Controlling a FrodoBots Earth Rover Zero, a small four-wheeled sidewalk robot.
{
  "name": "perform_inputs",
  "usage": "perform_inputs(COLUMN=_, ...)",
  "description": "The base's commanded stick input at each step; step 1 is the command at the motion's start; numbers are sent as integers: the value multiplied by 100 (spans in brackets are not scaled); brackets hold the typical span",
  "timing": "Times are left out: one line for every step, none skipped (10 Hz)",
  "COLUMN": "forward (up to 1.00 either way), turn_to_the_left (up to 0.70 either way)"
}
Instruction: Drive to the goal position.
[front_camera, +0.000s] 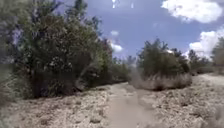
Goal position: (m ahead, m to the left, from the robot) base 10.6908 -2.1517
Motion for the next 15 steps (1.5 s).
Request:
perform_inputs(forward=45, turn_to_the_left=0)
perform_inputs(forward=45, turn_to_the_left=0)
perform_inputs(forward=45, turn_to_the_left=0)
perform_inputs(forward=45, turn_to_the_left=0)
perform_inputs(forward=45, turn_to_the_left=0)
perform_inputs(forward=45, turn_to_the_left=0)
perform_inputs(forward=45, turn_to_the_left=0)
perform_inputs(forward=45, turn_to_the_left=0)
perform_inputs(forward=45, turn_to_the_left=0)
perform_inputs(forward=45, turn_to_the_left=0)
perform_inputs(forward=45, turn_to_the_left=0)
perform_inputs(forward=45, turn_to_the_left=-20)
perform_inputs(forward=45, turn_to_the_left=-27)
perform_inputs(forward=45, turn_to_the_left=-16)
perform_inputs(forward=45, turn_to_the_left=-3)
